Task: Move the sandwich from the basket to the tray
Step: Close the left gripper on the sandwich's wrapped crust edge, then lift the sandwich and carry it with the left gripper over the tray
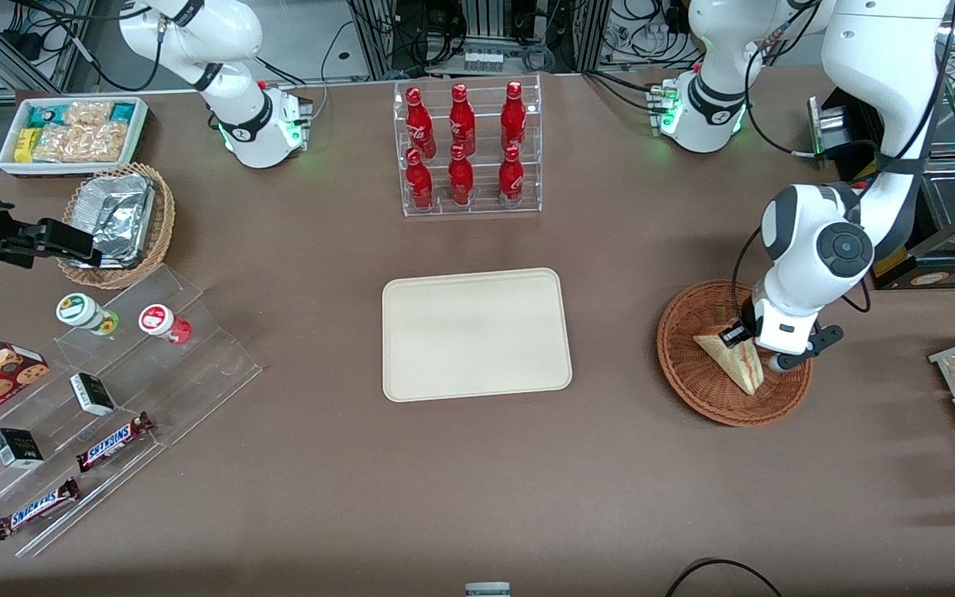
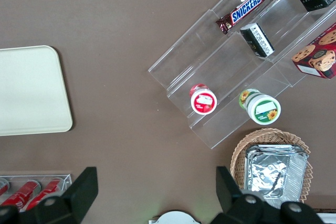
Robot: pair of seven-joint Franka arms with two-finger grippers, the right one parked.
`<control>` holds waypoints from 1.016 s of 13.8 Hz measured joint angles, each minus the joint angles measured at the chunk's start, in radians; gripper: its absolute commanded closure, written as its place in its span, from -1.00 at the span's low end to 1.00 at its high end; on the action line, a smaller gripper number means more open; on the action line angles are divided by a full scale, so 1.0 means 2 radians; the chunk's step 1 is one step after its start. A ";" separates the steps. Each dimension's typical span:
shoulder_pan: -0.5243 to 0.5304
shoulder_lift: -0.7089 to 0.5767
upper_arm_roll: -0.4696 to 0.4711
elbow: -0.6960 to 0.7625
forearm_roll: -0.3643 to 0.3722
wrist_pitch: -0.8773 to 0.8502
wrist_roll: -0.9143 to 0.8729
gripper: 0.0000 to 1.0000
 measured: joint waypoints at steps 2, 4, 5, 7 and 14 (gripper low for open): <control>0.000 -0.012 -0.001 0.010 0.002 -0.016 0.000 1.00; -0.009 -0.030 -0.005 0.039 0.013 -0.081 0.000 1.00; -0.019 -0.037 -0.006 0.062 0.017 -0.122 0.000 1.00; -0.052 -0.045 -0.008 0.119 0.018 -0.203 0.000 1.00; -0.187 -0.016 -0.013 0.228 0.018 -0.275 -0.009 1.00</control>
